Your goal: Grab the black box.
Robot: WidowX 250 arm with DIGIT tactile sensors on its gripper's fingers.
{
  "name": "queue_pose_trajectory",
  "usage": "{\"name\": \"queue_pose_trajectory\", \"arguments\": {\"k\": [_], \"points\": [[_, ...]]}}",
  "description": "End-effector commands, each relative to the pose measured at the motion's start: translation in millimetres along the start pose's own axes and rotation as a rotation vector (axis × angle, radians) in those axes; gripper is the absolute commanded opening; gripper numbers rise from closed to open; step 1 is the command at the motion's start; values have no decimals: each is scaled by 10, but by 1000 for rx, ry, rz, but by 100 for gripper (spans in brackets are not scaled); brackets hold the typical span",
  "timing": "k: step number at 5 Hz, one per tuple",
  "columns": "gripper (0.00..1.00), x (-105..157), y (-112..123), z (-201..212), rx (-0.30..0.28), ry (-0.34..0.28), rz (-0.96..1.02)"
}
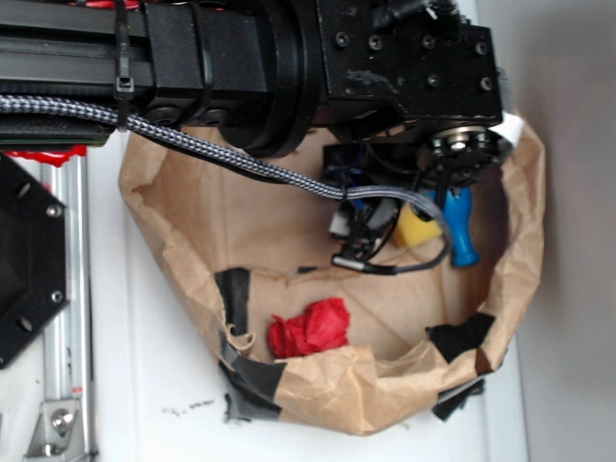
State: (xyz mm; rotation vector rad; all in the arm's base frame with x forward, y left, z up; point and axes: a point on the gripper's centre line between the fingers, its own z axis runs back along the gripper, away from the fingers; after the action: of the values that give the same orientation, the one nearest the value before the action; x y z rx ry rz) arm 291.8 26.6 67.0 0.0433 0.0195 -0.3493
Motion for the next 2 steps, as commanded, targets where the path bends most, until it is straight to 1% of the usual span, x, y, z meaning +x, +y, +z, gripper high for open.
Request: {"name": "queue_pose_trajectory", "arguments": {"k": [1,2], "points": [[100,-88,-26,23,-3,-50,1],[100,-34,-20,-56,3,-57,32]]}}
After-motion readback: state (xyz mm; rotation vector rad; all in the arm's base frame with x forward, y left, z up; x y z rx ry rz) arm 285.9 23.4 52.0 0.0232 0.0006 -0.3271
